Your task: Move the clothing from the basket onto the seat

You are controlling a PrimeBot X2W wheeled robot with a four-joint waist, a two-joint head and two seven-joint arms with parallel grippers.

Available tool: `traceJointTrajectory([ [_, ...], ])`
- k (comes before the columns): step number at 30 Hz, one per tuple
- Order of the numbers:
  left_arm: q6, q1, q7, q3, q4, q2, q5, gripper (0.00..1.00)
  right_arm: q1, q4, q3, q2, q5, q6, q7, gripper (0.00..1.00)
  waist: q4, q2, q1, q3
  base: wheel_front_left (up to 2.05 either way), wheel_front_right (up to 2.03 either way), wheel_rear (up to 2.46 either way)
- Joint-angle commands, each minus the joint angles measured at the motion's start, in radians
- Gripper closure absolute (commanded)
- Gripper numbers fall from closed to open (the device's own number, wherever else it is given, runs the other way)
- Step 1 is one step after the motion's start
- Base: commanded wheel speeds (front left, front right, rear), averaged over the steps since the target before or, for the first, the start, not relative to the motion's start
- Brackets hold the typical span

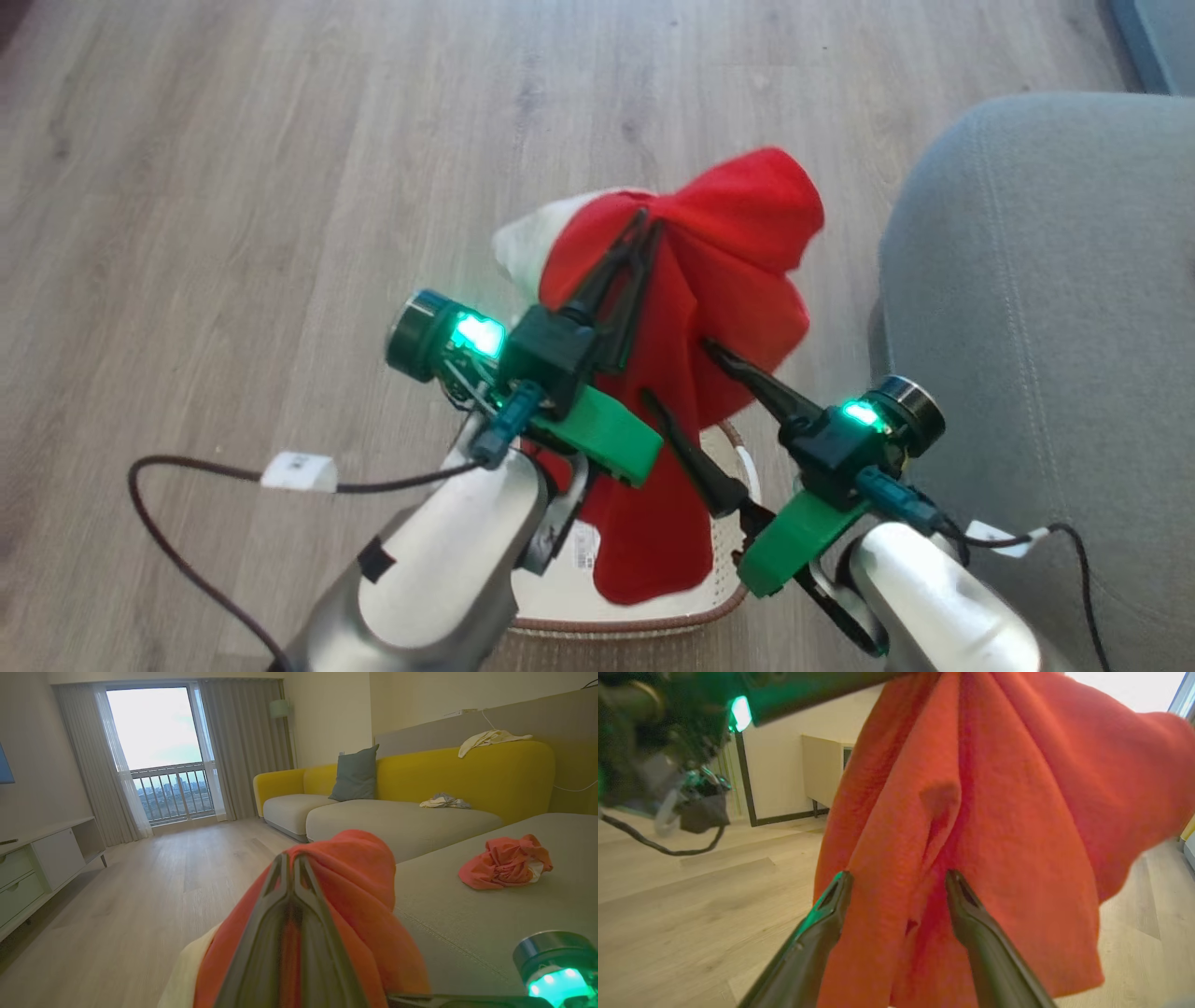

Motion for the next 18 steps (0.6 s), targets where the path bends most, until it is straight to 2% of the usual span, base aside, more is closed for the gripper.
traceJointTrajectory([
  [1, 0.008, -0.068, -0.010, 0.021, -0.031, 0.008, -0.005, 1.00, -0.045, -0.016, 0.002, 0.019, -0.016, 0.000, 0.001, 0.00, 0.011, 0.0000, 0.0000, -0.003, 0.00, 0.00, 0.00],
  [8, 0.018, -0.092, -0.010, -0.056, -0.023, 0.008, -0.032, 1.00, -0.064, 0.074, -0.045, 0.061, -0.066, 0.000, 0.001, 0.00, 0.029, 0.0000, 0.0000, -0.007, 0.00, 0.00, 0.00],
  [18, 0.033, -0.113, -0.010, -0.141, -0.009, 0.008, -0.061, 1.00, -0.098, 0.207, -0.036, 0.088, -0.100, 0.000, 0.001, 0.00, 0.052, 0.0000, 0.0000, -0.018, 0.00, 0.00, 0.00],
])
